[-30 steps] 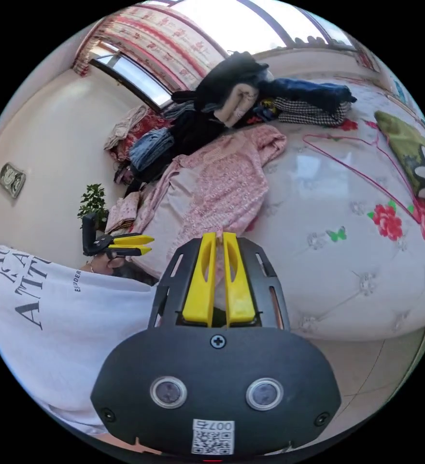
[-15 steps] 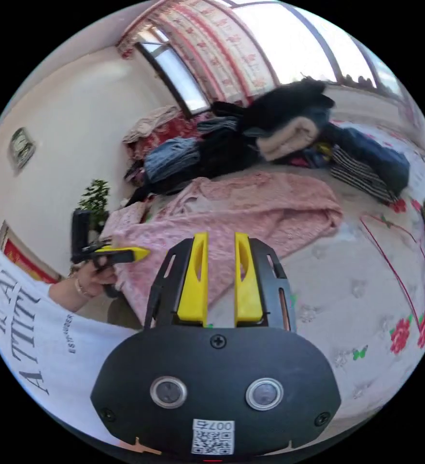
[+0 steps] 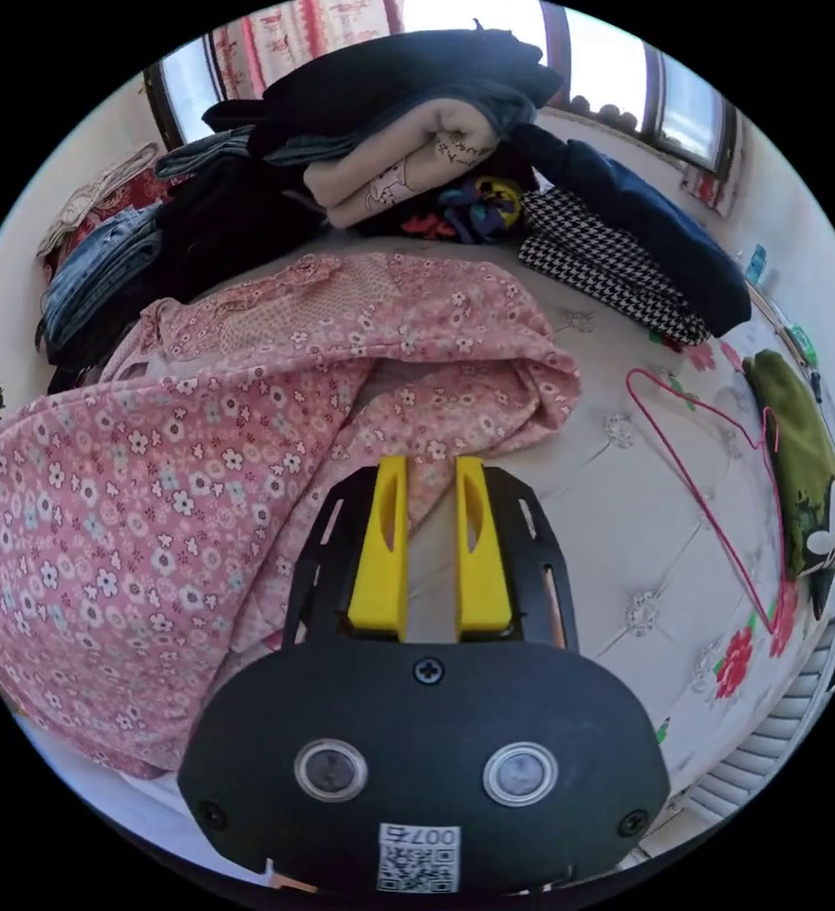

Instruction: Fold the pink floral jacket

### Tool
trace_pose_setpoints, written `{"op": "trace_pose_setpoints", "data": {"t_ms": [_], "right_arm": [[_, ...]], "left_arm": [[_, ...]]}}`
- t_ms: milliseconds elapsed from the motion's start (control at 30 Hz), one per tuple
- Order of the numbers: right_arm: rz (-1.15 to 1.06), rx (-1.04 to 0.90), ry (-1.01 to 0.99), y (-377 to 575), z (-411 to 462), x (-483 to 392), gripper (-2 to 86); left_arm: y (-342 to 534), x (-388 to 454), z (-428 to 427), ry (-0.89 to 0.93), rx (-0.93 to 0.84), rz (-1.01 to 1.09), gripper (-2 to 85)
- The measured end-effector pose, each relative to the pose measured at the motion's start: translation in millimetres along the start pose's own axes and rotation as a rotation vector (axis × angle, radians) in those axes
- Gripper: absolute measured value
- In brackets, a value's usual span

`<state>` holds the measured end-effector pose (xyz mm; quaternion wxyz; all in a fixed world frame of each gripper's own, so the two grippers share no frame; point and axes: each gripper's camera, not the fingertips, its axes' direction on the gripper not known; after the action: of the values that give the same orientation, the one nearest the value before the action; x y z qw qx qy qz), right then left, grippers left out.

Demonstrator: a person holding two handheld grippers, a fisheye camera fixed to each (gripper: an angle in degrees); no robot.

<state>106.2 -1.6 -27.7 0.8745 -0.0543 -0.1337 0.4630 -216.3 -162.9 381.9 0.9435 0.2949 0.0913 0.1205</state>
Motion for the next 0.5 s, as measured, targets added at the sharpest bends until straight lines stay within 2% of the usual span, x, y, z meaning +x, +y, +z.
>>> {"op": "trace_pose_setpoints", "data": {"t_ms": [100,233,267,300,367,400,467,500], "right_arm": [[0.009,-0.046,0.107,-16.0,-24.9,29.9,2.8],[-0.066,0.090,0.518,-24.8,-111.2,96.9,5.3],[-0.061,0.096,0.554,-26.2,-121.0,107.8,6.0],[-0.036,0.076,0.582,-29.1,-136.2,130.4,7.6],[0.060,-0.039,0.571,-30.4,-144.2,166.0,8.9],[0.163,-0.093,0.560,-23.8,-146.4,186.2,9.2],[0.234,-0.073,0.500,-3.2,-152.5,194.2,9.3],[0.232,-0.031,0.434,13.9,-156.5,188.1,9.4]], "left_arm": [[-11.5,14.3,10.7,0.016,-0.019,0.061,-0.8],[-27.4,37.8,51.0,0.098,-0.078,0.172,-0.2],[-32.0,44.1,71.9,0.141,-0.114,0.205,0.7],[-33.8,47.7,84.2,0.165,-0.139,0.224,1.1],[-33.5,65.9,141.5,0.272,-0.273,0.310,9.5],[-31.5,70.8,156.3,0.300,-0.323,0.323,11.0],[-20.3,89.0,196.3,0.366,-0.478,0.327,14.2],[-17.2,92.9,199.5,0.361,-0.490,0.328,14.1]]}}
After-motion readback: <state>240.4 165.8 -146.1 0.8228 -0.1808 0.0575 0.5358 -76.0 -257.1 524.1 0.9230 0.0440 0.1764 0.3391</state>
